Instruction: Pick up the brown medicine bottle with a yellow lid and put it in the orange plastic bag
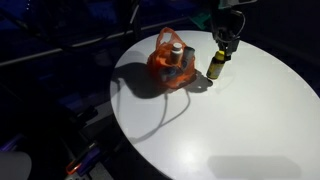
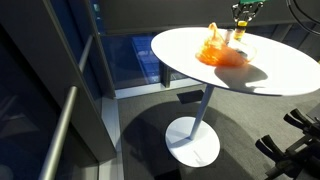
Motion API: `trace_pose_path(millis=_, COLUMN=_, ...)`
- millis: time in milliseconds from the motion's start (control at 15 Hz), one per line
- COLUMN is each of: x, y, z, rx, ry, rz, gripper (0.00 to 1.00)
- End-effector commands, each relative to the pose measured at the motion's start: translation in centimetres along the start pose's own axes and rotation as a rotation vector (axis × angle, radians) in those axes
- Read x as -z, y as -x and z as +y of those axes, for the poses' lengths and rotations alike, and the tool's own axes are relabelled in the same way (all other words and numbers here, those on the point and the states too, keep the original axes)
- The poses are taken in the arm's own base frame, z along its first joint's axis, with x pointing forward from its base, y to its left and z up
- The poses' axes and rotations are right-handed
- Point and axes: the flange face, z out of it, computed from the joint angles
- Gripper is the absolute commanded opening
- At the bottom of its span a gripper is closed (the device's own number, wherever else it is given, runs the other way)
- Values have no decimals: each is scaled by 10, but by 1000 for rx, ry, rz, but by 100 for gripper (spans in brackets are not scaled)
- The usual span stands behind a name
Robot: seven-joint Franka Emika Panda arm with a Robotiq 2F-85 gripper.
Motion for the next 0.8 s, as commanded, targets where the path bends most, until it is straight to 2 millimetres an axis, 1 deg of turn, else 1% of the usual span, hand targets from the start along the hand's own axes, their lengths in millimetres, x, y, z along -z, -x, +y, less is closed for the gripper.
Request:
trace_pose_path(millis=0, x=41, y=12, z=4, rx=12, ry=-21, rz=4, gripper=19)
trace_pose_path(millis=200, x=69, y=27, z=5, rx=33, ry=-34, rz=15, gripper=19)
trace_pose_path(millis=733, x=139, y=85, z=14, rx=132, ry=-50, rz=38, gripper=19)
